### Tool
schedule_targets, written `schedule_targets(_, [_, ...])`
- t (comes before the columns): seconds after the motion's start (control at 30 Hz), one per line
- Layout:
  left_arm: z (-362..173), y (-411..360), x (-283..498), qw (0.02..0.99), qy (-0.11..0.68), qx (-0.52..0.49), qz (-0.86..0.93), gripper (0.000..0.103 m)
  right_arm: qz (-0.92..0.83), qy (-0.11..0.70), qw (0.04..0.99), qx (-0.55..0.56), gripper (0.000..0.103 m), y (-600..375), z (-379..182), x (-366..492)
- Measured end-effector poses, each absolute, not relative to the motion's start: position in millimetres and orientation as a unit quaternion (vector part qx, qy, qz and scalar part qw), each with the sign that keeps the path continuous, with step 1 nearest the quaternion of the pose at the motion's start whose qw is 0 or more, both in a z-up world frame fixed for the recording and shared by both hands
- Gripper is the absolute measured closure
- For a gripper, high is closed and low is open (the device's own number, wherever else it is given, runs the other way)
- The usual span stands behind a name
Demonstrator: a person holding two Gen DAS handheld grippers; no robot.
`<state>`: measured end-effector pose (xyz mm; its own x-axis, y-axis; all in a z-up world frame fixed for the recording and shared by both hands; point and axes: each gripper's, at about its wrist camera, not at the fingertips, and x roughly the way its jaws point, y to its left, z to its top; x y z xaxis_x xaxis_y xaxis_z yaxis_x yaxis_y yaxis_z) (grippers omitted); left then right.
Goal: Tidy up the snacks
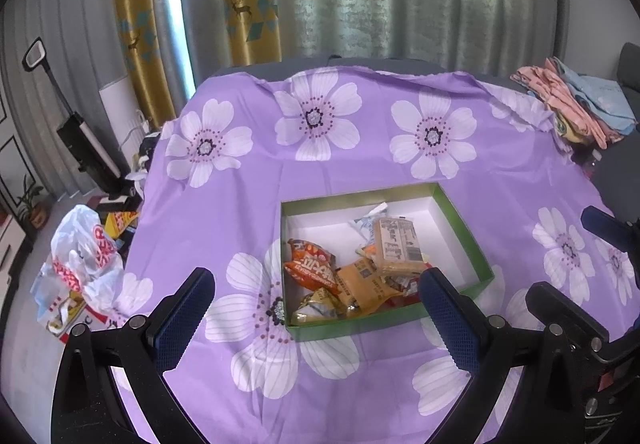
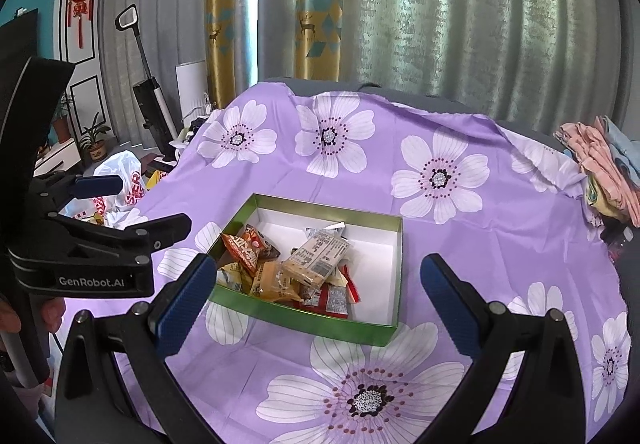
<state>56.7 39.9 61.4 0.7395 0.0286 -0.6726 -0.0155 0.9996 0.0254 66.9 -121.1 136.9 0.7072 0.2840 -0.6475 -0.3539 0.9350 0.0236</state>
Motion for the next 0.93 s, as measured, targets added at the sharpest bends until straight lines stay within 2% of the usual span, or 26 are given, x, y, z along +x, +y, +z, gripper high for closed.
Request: schedule_targets(0.93, [70.2, 31.6, 58.1, 0.935, 0.355, 0.009, 0.005, 0.001, 0.172, 0.336, 0.925, -0.048, 0.001, -121.4, 142.2, 64.0])
